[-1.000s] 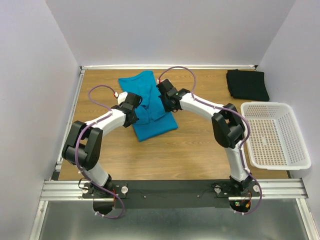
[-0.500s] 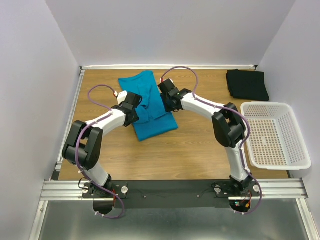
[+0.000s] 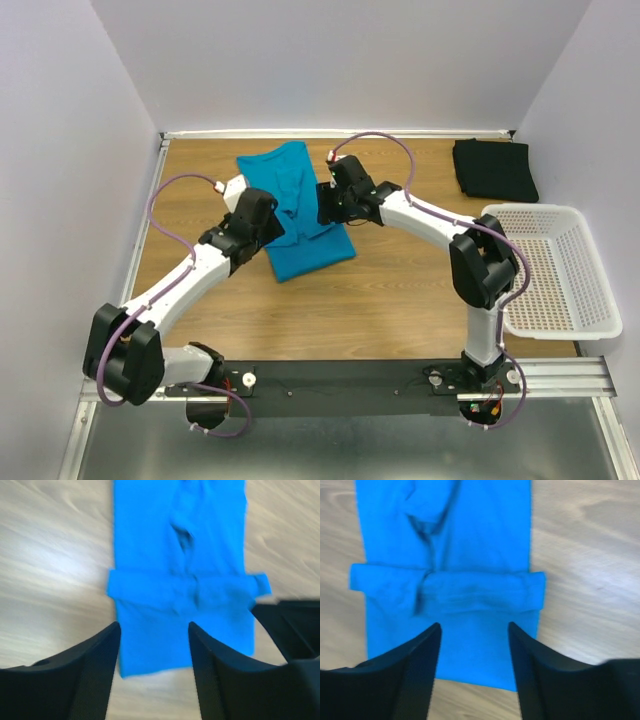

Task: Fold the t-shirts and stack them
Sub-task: Fold the tshirt

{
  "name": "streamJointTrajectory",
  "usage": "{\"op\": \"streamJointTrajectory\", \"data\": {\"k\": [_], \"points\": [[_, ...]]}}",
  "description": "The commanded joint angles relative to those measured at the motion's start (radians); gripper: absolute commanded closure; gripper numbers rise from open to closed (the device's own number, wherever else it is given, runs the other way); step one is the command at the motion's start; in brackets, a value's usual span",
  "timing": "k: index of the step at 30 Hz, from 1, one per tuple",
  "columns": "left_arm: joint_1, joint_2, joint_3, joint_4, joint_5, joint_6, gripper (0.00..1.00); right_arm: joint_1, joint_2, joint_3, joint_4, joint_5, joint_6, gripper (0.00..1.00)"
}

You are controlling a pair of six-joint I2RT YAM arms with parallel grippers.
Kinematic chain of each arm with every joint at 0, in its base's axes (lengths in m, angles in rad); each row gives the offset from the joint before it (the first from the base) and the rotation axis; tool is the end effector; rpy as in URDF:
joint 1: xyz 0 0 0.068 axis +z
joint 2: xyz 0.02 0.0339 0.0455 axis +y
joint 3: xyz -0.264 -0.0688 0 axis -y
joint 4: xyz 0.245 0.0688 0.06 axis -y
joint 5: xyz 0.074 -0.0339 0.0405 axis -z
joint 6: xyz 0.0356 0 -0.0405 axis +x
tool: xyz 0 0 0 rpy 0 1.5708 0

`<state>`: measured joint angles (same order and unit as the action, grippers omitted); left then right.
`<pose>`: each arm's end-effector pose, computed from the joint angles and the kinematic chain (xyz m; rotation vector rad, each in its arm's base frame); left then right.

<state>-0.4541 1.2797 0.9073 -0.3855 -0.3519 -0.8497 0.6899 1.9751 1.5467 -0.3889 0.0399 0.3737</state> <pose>0.2501 -0.1084 0.2593 -0.6192 2.2016 -0.2732 0.3454 0.2832 0.2291 -0.3645 2.4085 0.4468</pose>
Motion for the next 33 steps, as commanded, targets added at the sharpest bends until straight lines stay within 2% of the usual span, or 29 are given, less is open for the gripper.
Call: {"op": "streamJointTrajectory", "data": {"k": [1, 3, 8, 16, 33], "points": [[-0.079, -0.016, -0.091, 0.025, 0.05, -0.074, 0.42, -0.001, -0.038, -0.082, 0.151, -0.152, 0.109, 0.3], [-0.119, 0.009, -0.111, 0.074, 0.054, -0.081, 0.48, -0.001, -0.036, -0.112, 0.188, -0.167, 0.163, 0.26], [-0.155, 0.093, -0.122, 0.112, 0.045, -0.089, 0.57, -0.003, -0.019, -0.149, 0.249, -0.157, 0.252, 0.16], [-0.161, 0.187, -0.146, 0.175, 0.056, -0.072, 0.59, -0.003, 0.04, -0.175, 0.301, -0.129, 0.386, 0.11], [-0.162, 0.24, -0.2, 0.224, 0.111, -0.046, 0.58, -0.003, 0.126, -0.158, 0.321, -0.117, 0.544, 0.1]]}}
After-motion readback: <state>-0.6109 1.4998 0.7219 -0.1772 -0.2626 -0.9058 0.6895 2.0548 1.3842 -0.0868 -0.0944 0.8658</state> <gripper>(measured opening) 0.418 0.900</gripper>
